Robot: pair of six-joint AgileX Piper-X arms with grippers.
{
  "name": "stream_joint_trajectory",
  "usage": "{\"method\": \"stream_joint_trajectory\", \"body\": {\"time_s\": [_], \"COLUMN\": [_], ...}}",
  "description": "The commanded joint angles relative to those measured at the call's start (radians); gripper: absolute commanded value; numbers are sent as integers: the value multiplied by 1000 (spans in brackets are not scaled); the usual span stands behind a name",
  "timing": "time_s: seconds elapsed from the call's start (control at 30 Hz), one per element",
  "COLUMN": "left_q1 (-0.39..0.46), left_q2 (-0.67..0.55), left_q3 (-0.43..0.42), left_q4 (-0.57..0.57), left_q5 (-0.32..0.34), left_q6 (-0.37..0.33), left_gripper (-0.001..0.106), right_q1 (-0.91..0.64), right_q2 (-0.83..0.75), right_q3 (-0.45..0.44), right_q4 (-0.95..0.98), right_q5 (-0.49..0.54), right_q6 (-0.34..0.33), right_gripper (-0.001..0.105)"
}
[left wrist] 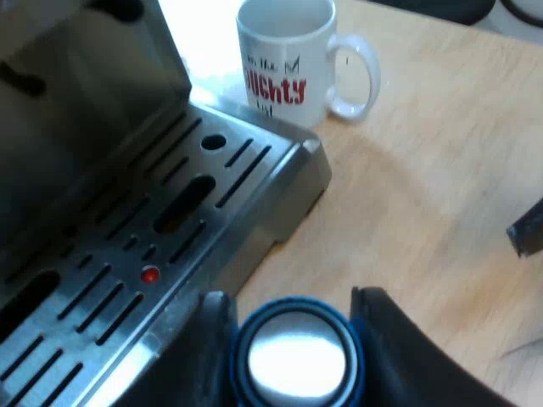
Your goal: Grind coffee beans and then tamp
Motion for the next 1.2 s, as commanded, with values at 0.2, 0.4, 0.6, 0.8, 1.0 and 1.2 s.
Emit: {"method": "stream_joint_trajectory", "body": {"time_s": [0.2, 0.4, 0.6, 0.8, 1.0, 1.2], "left_q1": [-4, -4, -4, -4, -4, -4], "left_q2": [58, 112, 169, 213, 257, 292], "left_q3": [-9, -9, -9, -9, -9, -7], "left_q4": [-36, -64, -85, -85, -85, -92], "left_q5": [27, 27, 27, 43, 43, 43], "left_q6": [4, 4, 4, 4, 4, 4], "left_gripper": [0, 0, 0, 0, 0, 0], "right_q1": [-5, -5, -5, -5, -5, -5], "right_q2": [-5, -5, -5, -5, -5, -5], "right_q3": [-3, -3, -3, -3, -3, -3], "right_q4": [-50, -50, -50, -50, -50, -50], "right_q5": [-7, -7, -7, -7, -7, -7], "right_q6": [-11, -11, -11, -11, -11, -11], "right_gripper": [82, 82, 82, 82, 82, 82]}}
